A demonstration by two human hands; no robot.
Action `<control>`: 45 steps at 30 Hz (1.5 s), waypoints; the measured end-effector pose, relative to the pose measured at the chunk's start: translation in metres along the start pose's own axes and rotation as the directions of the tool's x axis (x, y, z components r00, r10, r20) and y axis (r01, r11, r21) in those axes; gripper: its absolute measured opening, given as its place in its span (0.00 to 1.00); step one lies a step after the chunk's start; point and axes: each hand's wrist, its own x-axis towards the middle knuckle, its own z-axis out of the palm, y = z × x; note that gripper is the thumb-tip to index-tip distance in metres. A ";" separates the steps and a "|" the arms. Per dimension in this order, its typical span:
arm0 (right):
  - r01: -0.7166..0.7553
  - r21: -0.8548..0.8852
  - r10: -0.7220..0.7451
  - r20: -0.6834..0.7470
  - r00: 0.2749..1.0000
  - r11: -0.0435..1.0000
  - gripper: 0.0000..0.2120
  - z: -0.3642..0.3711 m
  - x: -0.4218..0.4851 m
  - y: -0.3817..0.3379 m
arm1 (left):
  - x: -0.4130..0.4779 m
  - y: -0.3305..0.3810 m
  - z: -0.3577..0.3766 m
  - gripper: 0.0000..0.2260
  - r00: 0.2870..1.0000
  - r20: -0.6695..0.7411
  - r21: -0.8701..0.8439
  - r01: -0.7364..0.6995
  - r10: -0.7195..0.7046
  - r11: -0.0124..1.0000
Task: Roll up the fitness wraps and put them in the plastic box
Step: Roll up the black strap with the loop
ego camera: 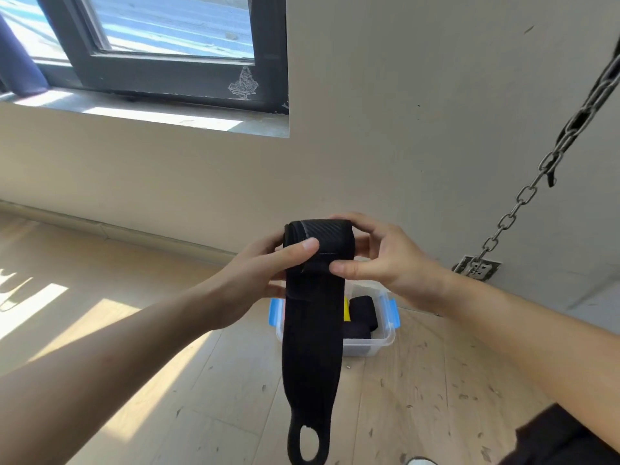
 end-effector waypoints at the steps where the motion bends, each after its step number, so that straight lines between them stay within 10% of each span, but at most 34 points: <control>1: 0.011 -0.029 -0.011 -0.005 1.000 1.000 0.25 0.001 0.000 0.001 | 0.000 0.000 -0.001 0.18 1.000 -0.012 -0.005 0.003 -0.003 1.000; 16: -0.288 0.126 0.260 0.196 0.945 0.949 0.21 0.001 0.001 -0.007 | 0.004 -0.008 -0.004 0.24 0.979 -0.135 -0.030 -0.160 0.155 0.987; 36: 0.042 0.054 -0.039 -0.052 0.998 0.998 0.29 0.010 0.001 0.009 | 0.005 -0.002 -0.004 0.22 0.996 -0.088 -0.151 0.012 -0.026 0.988; 45: -0.282 0.176 0.252 0.177 0.951 0.943 0.22 0.003 -0.001 -0.007 | 0.005 -0.005 -0.009 0.27 0.988 -0.124 -0.144 -0.110 0.092 0.984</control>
